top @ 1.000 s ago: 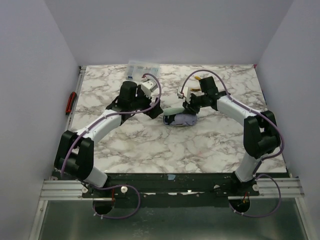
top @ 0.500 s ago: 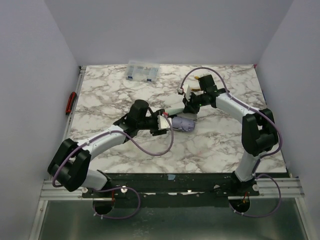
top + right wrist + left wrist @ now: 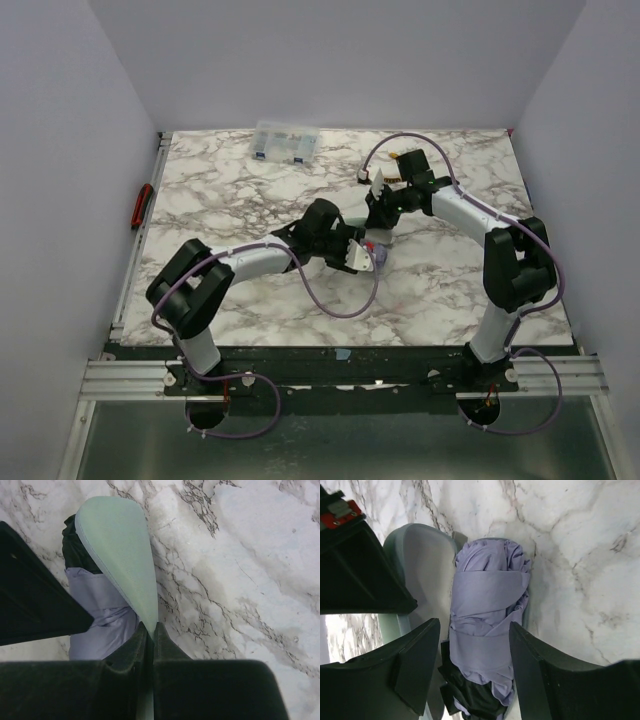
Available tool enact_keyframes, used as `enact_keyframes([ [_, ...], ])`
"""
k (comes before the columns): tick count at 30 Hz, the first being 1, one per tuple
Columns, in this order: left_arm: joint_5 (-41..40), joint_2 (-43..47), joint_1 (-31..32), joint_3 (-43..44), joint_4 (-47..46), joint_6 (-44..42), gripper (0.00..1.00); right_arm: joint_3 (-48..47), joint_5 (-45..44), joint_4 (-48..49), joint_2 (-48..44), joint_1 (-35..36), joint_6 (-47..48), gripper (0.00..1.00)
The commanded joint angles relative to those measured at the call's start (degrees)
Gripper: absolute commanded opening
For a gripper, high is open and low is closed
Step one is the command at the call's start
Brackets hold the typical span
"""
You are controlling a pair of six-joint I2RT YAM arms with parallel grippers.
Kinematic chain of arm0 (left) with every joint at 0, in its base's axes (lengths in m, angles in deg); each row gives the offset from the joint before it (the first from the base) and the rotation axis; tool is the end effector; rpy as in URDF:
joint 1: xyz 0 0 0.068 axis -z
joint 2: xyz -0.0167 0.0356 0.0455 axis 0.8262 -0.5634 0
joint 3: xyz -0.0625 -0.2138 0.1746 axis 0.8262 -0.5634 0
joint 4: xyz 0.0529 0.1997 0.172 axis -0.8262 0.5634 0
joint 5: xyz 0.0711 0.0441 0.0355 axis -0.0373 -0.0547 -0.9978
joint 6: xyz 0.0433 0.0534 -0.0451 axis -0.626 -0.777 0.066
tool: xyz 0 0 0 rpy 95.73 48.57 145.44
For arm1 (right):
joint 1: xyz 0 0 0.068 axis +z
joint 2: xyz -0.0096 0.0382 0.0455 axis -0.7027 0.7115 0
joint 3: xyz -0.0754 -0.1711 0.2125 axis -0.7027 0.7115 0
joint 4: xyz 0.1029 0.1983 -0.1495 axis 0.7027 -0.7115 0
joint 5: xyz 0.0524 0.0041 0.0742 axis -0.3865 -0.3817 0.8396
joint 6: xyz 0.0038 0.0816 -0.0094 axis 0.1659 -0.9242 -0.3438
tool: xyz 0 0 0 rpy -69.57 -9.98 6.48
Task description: Open the umbrella
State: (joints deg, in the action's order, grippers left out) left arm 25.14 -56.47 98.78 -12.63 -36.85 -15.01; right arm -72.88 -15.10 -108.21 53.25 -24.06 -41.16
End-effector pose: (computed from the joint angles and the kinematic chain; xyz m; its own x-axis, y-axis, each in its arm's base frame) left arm 0.2598 -0.2915 0.1858 0.5029 0.5226 -0.6885 0.8465 -0.1368 0.5145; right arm 0.3703 0.1836 0.2014 -0.3274 -0.5942 -0.7347 -0.9179 0.3845 0.0981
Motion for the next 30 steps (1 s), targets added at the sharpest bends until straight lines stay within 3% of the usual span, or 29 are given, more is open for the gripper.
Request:
enact_keyframes([
  [1,-4.7,-5.5,0.4,5.9,3.2,-4.9,0.58,0.4,1.3,-0.5,-1.0,0.2,-1.7,0.01],
  [9,-7.4,-9.3,0.5,9.0,8.0,-7.0,0.40,1.0,0.3,-0.4,-1.4,0.2,-2.0,0.01],
  [11,-6.5,-9.5,0.6,9.4,11.2,-8.2,0.31,1.3,0.5,0.0,-1.3,0.2,-2.2,0.01],
  [14,-5.1,-9.0,0.6,10.0,15.6,-9.6,0.04,1.0,0.1,0.4,-1.1,0.1,-2.5,0.01],
  [15,-4.8,-8.6,0.5,9.9,15.7,-9.3,0.00,0.8,-0.3,0.4,-1.0,0.2,-2.6,0.01],
  [20,-2.4,-3.2,0.3,8.2,13.4,-5.4,0.00,0.7,-2.7,1.9,-0.6,0.1,-2.8,0.01],
  [25,-0.9,4.5,0.2,5.4,3.3,3.1,0.00,1.9,-4.5,3.5,-1.1,0.2,-2.9,0.01],
  [30,-0.7,7.1,0.2,7.9,0.9,7.8,0.00,2.9,-4.8,4.3,-1.4,0.2,-3.5,0.01],
])
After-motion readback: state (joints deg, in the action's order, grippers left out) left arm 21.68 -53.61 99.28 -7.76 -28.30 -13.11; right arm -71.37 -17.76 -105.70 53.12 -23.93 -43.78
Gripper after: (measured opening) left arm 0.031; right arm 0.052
